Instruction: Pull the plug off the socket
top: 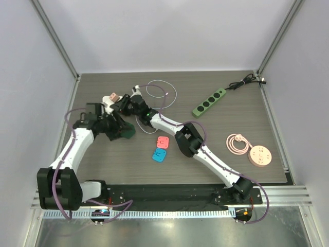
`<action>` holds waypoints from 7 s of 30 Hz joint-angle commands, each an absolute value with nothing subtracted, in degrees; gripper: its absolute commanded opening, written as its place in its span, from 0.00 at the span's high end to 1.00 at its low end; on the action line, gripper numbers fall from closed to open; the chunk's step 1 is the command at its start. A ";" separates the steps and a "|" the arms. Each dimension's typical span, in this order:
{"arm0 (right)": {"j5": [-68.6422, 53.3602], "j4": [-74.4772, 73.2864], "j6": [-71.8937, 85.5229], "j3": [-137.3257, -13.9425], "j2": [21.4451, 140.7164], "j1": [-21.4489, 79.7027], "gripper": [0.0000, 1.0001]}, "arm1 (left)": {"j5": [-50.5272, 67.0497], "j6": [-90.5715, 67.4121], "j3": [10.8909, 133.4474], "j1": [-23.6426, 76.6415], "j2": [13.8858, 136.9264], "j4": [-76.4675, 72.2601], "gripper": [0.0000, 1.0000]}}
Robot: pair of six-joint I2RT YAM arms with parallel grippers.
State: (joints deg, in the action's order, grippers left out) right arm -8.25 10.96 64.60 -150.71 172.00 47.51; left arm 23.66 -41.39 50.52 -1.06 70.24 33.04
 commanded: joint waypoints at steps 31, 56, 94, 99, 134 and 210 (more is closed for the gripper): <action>-8.79 6.59 59.06 -145.63 170.51 47.37 0.99 | 11.52 -48.87 43.32 12.48 57.67 32.78 0.07; -8.88 7.03 57.74 -145.37 169.98 47.37 0.99 | 4.75 -41.31 78.21 0.35 85.33 33.06 0.07; -10.20 7.21 55.46 -144.14 169.19 48.96 0.99 | 13.45 -47.72 77.87 -7.03 106.26 15.12 0.30; -10.20 7.21 55.28 -144.14 169.19 49.04 0.99 | 12.83 -47.46 77.96 -6.86 107.23 15.12 0.31; -10.10 5.54 55.97 -145.81 170.85 48.69 0.99 | 19.56 -44.63 80.27 -6.85 107.67 14.82 1.00; -17.66 -3.44 50.19 -133.70 143.27 39.20 0.07 | 6.84 -39.10 68.65 4.39 82.54 19.34 1.00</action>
State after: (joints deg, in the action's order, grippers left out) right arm -15.05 -6.07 53.47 -135.50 152.22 40.49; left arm 5.82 -39.62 69.58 3.49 86.80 19.09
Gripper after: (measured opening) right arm 0.925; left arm 0.468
